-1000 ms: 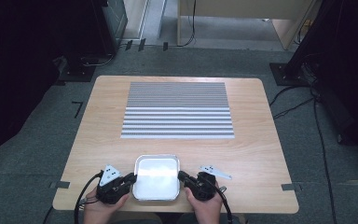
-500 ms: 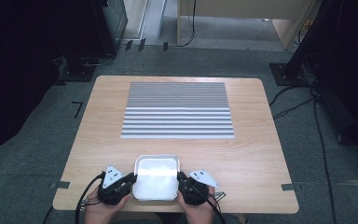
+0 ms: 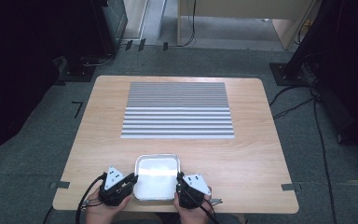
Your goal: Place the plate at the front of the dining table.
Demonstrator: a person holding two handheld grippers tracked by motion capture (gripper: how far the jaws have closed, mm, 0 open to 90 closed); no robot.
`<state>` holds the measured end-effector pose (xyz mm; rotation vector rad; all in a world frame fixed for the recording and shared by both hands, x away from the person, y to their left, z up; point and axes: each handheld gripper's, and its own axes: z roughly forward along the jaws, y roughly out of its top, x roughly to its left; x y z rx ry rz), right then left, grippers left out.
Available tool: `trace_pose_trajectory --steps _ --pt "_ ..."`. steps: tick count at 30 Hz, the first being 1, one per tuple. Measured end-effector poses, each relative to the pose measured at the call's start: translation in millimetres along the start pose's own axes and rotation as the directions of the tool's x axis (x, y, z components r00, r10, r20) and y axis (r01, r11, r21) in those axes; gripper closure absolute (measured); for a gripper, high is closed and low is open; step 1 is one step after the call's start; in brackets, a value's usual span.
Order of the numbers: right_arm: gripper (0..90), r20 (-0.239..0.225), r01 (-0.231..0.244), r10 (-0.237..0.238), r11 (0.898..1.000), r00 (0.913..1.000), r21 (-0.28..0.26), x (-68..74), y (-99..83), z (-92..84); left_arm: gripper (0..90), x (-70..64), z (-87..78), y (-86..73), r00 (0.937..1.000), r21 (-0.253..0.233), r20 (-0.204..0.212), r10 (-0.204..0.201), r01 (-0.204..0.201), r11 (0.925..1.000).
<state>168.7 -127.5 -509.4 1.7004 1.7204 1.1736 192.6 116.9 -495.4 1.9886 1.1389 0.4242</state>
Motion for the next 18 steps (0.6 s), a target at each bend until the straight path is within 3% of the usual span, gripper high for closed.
trace_pose_trajectory --steps 7,8,18 --pt "88.6 0.001 -0.05 0.05 0.999 0.9988 -0.001 -2.9 1.5 -0.7 74.5 -5.1 3.8 -1.6 0.9997 -0.001 -0.014 0.019 -0.019 0.9998" --pt "88.6 -0.003 -0.078 0.078 0.997 0.997 0.002 -4.6 2.1 -1.2 74.3 -5.6 4.6 -1.6 0.9996 0.003 -0.016 0.025 -0.025 0.9997" --pt "88.5 -0.018 -0.133 0.133 0.991 0.9909 0.019 -9.5 3.1 -3.9 68.5 -3.9 6.2 -1.6 1.0 0.02 0.005 0.005 -0.006 0.9998"
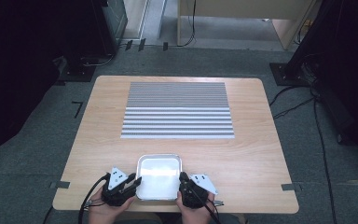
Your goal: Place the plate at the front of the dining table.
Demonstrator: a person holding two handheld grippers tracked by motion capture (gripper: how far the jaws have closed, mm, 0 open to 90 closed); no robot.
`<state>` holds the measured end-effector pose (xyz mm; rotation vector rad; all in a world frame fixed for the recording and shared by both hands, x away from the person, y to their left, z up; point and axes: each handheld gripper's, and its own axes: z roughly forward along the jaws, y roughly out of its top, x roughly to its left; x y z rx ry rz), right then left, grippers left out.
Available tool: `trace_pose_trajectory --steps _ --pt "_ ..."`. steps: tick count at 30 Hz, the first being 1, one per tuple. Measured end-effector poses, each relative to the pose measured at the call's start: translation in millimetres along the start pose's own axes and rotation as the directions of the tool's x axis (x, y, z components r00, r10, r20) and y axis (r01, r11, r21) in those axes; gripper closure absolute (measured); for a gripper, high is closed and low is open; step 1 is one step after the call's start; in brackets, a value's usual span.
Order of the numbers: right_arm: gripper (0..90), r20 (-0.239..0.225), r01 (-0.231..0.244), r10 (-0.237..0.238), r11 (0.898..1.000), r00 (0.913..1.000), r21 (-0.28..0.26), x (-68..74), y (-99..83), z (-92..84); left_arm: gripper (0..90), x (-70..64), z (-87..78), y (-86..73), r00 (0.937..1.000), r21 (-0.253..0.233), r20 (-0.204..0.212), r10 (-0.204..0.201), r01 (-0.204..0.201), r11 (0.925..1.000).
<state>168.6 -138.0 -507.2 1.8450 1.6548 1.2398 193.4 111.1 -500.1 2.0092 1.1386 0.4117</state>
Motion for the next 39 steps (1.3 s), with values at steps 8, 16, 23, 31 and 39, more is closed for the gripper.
trace_pose_trajectory --steps 8,16,23,31,39 --pt "89.7 -0.021 -0.032 0.032 0.999 0.9993 -0.016 -1.0 4.6 -4.3 66.6 -0.2 0.7 -0.3 1.0 0.0 0.001 0.005 -0.005 1.0" --pt "90.0 -0.027 -0.05 0.049 0.998 0.9984 -0.03 -4.1 8.7 -8.4 65.0 -3.1 1.9 0.0 0.9999 0.001 0.014 0.007 -0.007 1.0" --pt "90.0 -0.022 -0.064 0.063 0.997 0.9978 -0.036 -7.8 11.4 -10.8 60.6 -0.6 -1.0 1.7 0.9983 -0.014 0.047 -0.034 0.035 0.9993" --pt "90.0 0.0 -0.062 0.063 0.997 0.998 -0.047 -16.3 14.0 -13.3 65.4 0.9 -15.8 7.2 0.9952 -0.083 0.054 -0.082 0.086 0.9929" --pt "89.8 0.002 -0.052 0.052 0.997 0.9987 -0.052 -18.2 13.7 -14.6 69.1 -10.7 -8.4 6.3 0.9902 -0.03 0.111 -0.084 0.088 0.9957"
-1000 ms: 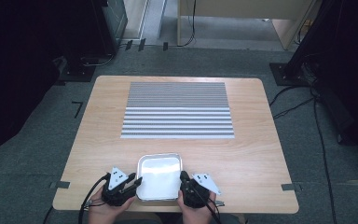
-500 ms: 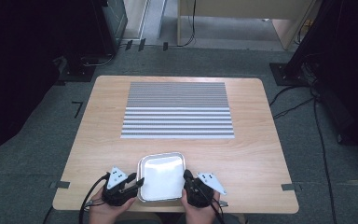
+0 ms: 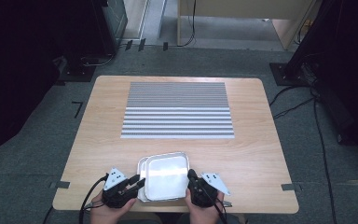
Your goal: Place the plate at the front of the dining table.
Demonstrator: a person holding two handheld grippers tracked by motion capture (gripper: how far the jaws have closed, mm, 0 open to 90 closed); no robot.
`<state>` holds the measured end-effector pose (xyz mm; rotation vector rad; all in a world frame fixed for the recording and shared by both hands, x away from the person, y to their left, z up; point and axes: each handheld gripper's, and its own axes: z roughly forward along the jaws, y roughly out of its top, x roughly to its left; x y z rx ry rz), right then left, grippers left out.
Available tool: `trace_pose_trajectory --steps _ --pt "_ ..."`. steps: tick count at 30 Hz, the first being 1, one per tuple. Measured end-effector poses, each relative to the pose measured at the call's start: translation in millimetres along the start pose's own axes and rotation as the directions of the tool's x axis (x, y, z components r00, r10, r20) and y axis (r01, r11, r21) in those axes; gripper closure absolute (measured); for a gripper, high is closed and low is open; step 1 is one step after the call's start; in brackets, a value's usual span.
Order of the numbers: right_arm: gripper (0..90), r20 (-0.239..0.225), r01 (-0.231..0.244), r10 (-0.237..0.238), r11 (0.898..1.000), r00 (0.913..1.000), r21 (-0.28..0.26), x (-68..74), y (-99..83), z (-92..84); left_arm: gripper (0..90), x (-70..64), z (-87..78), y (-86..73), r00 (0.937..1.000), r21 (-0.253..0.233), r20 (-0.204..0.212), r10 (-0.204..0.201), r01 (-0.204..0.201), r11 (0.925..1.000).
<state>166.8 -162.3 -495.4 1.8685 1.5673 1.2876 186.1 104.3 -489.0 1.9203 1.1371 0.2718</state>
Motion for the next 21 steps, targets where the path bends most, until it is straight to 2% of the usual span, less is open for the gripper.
trace_pose_trajectory --steps 4,7,10,11,12,13,19,21 --pt "89.8 0.005 0.004 -0.004 1.0 1.0 -0.007 -1.4 0.3 -1.0 70.8 -2.9 5.8 -0.9 1.0 0.022 0.006 -0.004 0.004 0.9998" --pt "89.5 0.005 0.013 -0.013 1.0 0.9999 -0.008 -2.7 -0.2 -2.4 71.3 -5.2 14.0 -2.6 0.9995 0.058 0.024 -0.022 0.021 0.9981" --pt "89.2 0.002 0.025 -0.025 1.0 0.9997 -0.005 -3.2 -0.5 -2.5 72.0 -5.4 16.6 -3.1 0.9994 0.067 0.021 -0.027 0.026 0.9974" --pt "89.2 0.004 0.029 -0.029 1.0 0.9996 -0.004 -3.1 -0.5 -2.7 72.2 -3.6 17.2 -2.5 0.9979 0.066 0.032 -0.056 0.054 0.9963" --pt "89.2 0.004 0.029 -0.029 1.0 0.9996 -0.004 -3.1 -0.5 -2.7 72.4 -3.6 17.2 -2.5 0.9979 0.066 0.032 -0.056 0.054 0.9963" --pt "89.0 0.005 0.04 -0.04 0.999 0.9992 -0.002 -3.0 -0.8 -2.9 72.3 -1.4 17.3 -2.2 0.9954 0.067 0.045 -0.084 0.081 0.9944" --pt "88.7 0.002 0.052 -0.052 0.999 0.9987 0.001 -3.4 -0.9 -2.8 69.9 -0.9 17.7 -2.5 0.9937 0.065 0.047 -0.102 0.099 0.993" --pt "88.5 -0.001 0.052 -0.052 0.999 0.9986 0.013 -4.1 -2.0 -1.7 68.3 1.3 20.0 -3.6 0.9906 0.078 0.051 -0.127 0.123 0.9893"
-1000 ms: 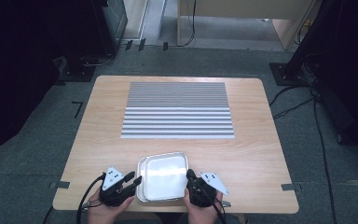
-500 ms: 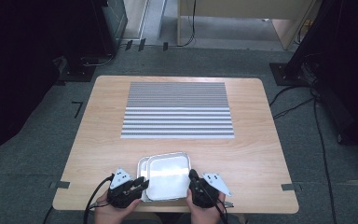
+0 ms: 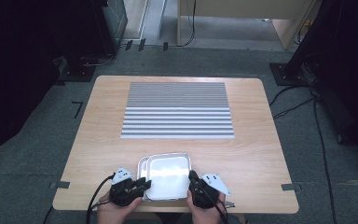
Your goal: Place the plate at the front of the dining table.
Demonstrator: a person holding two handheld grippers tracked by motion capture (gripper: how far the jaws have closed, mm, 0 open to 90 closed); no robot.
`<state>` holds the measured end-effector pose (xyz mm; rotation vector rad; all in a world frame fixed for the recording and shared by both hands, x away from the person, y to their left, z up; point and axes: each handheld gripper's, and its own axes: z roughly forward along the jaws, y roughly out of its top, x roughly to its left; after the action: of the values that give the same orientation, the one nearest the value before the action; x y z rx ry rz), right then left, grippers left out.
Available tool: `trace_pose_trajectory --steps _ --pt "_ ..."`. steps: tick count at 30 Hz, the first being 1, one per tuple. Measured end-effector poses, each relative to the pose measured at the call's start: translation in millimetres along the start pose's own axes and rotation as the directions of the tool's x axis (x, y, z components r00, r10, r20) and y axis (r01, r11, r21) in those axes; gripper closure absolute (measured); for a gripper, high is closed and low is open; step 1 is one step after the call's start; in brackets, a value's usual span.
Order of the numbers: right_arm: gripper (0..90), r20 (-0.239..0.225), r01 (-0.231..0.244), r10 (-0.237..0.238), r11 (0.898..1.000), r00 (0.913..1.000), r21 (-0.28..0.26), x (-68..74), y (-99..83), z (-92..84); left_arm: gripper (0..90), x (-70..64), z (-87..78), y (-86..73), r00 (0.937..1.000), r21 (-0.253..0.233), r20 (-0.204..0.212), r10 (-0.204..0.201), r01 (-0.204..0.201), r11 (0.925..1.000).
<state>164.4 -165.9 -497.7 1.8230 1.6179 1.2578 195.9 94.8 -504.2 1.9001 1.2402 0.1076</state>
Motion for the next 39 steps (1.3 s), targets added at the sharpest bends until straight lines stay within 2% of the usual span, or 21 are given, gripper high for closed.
trace_pose_trajectory --steps 7,10,13,17,20,25,33,39 --pt "88.0 -0.009 0.008 -0.008 1.0 0.9999 0.008 1.1 -0.3 0.3 72.3 0.9 0.9 0.7 0.9999 0.001 -0.006 -0.014 0.014 0.9999" --pt "84.7 -0.029 0.012 -0.011 0.999 0.9995 0.039 -0.1 1.1 2.3 75.8 2.4 0.7 1.6 0.9989 0.001 -0.015 -0.045 0.045 0.999" --pt "82.4 -0.06 -0.013 0.018 0.996 0.9981 0.085 -2.9 -0.6 7.5 77.4 1.9 1.0 1.7 0.9979 0.0 -0.025 -0.06 0.06 0.9982" --pt "84.0 -0.035 0.007 -0.004 0.997 0.9994 0.079 0.7 0.4 7.5 78.1 1.0 1.0 1.1 0.9976 -0.011 -0.029 -0.063 0.062 0.998" --pt "84.9 -0.026 -0.004 0.006 0.997 0.9996 0.075 1.0 1.1 6.6 78.3 -0.4 0.5 1.5 0.9975 -0.02 -0.03 -0.064 0.063 0.9978" --pt "85.2 -0.037 -0.018 0.021 0.997 0.9991 0.071 -0.2 2.4 5.7 79.0 -1.1 -0.1 1.5 0.9973 -0.029 -0.028 -0.068 0.067 0.9973" --pt "87.7 -0.041 -0.002 0.003 0.999 0.9991 0.046 2.1 5.9 3.8 80.6 -1.3 -6.2 3.8 0.9962 -0.063 -0.013 -0.086 0.085 0.9944" --pt "89.0 -0.046 -0.002 0.004 1.0 0.9989 0.029 3.7 8.3 2.9 82.0 -2.3 -10.3 6.9 0.9968 -0.089 -0.015 -0.079 0.077 0.9931"
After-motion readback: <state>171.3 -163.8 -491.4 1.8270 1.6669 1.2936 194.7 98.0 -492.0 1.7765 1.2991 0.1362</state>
